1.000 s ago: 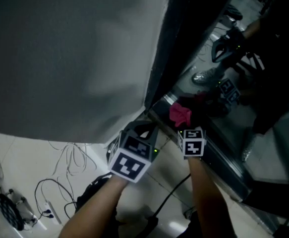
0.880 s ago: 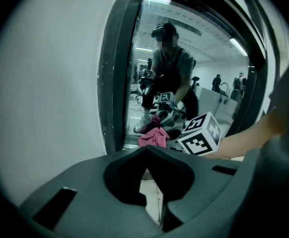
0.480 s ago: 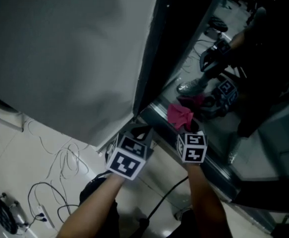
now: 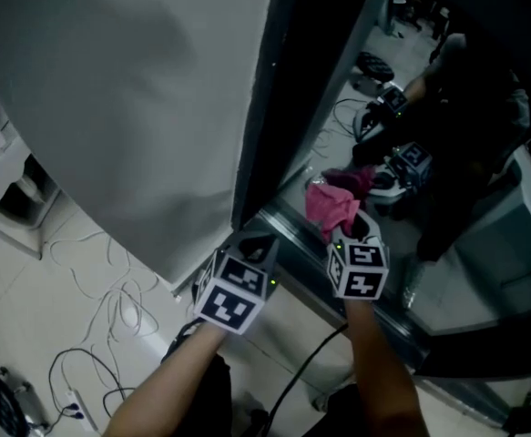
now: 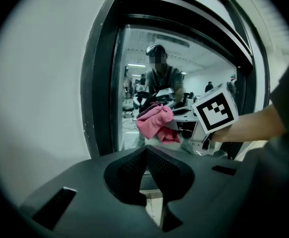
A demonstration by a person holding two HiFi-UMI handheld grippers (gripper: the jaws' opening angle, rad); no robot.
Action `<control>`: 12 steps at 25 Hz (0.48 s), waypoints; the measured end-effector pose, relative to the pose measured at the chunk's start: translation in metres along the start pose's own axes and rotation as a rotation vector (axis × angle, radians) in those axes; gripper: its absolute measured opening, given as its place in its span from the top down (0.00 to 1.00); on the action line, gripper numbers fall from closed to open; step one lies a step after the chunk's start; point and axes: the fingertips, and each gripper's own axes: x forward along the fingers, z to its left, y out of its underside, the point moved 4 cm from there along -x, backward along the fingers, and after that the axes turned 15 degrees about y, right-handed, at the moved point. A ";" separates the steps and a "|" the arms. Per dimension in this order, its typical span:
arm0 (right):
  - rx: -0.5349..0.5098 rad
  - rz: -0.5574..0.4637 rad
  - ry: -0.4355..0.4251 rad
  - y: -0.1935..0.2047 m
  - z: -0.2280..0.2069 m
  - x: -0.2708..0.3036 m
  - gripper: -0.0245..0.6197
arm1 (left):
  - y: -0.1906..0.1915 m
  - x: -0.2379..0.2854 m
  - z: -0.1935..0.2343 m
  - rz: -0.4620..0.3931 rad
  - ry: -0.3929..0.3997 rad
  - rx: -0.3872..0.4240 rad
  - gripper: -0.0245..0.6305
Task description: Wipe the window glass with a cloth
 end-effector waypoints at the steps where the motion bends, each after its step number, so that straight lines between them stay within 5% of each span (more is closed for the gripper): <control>1: 0.001 -0.016 0.006 -0.010 -0.003 -0.003 0.81 | -0.007 -0.003 -0.001 -0.013 -0.001 0.009 0.96; 12: 0.015 -0.146 0.046 -0.103 -0.031 -0.024 0.81 | -0.067 -0.028 -0.016 -0.104 0.004 0.073 0.96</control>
